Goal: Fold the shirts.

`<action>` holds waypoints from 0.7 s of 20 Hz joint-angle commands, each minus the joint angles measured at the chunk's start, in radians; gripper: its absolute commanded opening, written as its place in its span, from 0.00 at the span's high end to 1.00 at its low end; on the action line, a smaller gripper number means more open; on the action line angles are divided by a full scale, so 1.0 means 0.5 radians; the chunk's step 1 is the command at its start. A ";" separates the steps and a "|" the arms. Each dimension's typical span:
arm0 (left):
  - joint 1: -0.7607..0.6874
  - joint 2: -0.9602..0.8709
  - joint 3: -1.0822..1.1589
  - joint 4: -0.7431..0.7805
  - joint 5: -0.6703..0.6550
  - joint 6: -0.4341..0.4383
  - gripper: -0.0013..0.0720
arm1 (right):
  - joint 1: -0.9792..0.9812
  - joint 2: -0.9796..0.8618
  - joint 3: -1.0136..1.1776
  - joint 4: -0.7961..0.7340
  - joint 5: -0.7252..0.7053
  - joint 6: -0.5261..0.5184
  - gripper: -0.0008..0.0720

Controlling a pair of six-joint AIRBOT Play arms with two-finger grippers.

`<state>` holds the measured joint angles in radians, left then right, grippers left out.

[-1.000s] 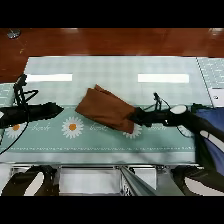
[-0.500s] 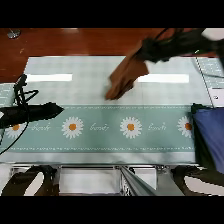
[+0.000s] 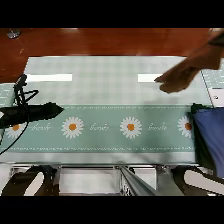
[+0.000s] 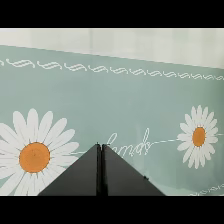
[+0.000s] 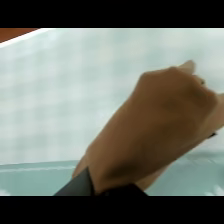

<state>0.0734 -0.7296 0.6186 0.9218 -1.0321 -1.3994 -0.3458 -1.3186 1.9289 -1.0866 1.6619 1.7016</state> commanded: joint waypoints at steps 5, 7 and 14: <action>0.002 0.001 -0.001 0.001 0.005 0.001 0.94 | -0.642 0.449 -0.526 -0.702 0.388 -0.028 0.96; 0.002 0.001 -0.001 0.002 0.007 0.001 0.94 | -0.821 0.622 -0.809 -1.047 0.387 -0.034 0.96; 0.002 0.001 -0.001 0.002 0.001 0.003 0.94 | -1.118 1.026 -1.743 -1.600 0.304 0.056 0.13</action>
<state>0.0734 -0.7296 0.6186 0.9218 -1.0283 -1.3994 -0.8673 -0.8566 1.2057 -1.7824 1.8267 1.7218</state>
